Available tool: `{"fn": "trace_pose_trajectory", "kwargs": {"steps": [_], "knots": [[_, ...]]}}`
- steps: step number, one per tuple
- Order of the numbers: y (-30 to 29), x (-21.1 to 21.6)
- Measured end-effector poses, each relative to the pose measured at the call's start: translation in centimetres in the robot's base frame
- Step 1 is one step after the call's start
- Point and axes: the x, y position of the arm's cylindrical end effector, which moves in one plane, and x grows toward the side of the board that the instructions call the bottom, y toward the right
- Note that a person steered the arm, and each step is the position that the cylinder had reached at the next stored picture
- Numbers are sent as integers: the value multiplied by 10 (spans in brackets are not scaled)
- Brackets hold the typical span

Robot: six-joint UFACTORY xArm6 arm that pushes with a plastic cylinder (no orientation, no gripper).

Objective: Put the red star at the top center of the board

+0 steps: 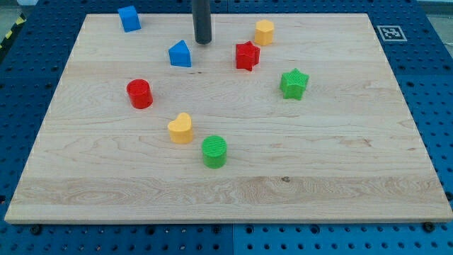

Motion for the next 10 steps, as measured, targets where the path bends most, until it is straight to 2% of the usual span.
{"fn": "trace_pose_trajectory", "kwargs": {"steps": [1, 3, 5, 6, 8, 10], "knots": [[30, 27], [35, 82], [114, 86], [125, 84], [92, 56], [61, 48]]}}
